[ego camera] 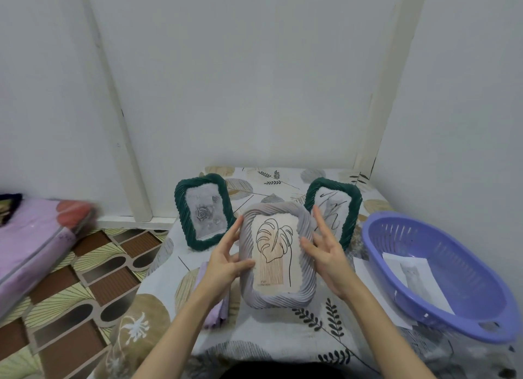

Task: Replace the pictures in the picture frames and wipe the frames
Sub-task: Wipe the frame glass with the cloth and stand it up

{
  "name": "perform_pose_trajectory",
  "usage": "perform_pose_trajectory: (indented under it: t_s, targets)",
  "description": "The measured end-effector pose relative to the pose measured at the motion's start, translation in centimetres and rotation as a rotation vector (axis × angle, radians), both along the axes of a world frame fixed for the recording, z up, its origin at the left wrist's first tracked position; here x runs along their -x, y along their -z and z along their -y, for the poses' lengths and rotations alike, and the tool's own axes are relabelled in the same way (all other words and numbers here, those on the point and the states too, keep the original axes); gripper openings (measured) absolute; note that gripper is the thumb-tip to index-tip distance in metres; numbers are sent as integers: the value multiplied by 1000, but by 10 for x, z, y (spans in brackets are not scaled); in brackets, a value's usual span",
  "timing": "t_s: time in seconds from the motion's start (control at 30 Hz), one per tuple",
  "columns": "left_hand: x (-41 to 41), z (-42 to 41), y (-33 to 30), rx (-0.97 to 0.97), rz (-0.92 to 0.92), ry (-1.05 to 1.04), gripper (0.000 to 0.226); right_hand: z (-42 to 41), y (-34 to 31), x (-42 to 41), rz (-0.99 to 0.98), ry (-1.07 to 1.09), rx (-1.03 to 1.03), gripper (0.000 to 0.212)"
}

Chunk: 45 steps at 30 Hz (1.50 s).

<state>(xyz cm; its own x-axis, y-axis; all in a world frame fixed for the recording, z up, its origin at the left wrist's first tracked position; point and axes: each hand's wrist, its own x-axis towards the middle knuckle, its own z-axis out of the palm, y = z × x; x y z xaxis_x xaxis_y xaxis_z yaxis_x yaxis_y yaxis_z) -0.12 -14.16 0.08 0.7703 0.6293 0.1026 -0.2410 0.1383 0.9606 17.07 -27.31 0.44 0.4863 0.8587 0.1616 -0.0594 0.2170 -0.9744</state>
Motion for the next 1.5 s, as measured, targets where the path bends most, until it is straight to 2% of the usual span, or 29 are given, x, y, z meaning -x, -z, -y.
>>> perform_pose_trajectory:
  t_s: [0.1, 0.3, 0.6, 0.8, 0.93, 1.07, 1.2, 1.33, 1.5]
  targets:
    - [-20, -24, -3, -34, -9, -19, 88, -21, -5, -19, 32, -39, -23, 77]
    - [-68, -83, -7, -95, -2, -25, 86, -81, -9, -71, -8, -104, -60, 87]
    - [-114, -138, 16, -156, 6, -123, 86, -149, 25, -109, 146, 29, -90, 91]
    - [-129, -148, 24, -199, -16, -184, 86, -168, 36, -109, 91, 136, -101, 93]
    - [-139, -154, 24, -169, -25, -228, 86, -180, 33, -111, 143, 191, -112, 94]
    - [-144, -153, 28, -192, -53, -259, 87, -183, 36, -106, 164, 276, -75, 93]
    - [-141, -146, 33, -281, -95, -249, 89, -179, 42, -97, 297, 317, 28, 94]
    - [-136, -145, 43, -477, -212, -253, 99, -167, 36, -94, 472, 335, 164, 92]
    - [-132, -141, 40, -514, -281, -245, 101, -155, 24, -89, 581, 347, 271, 89]
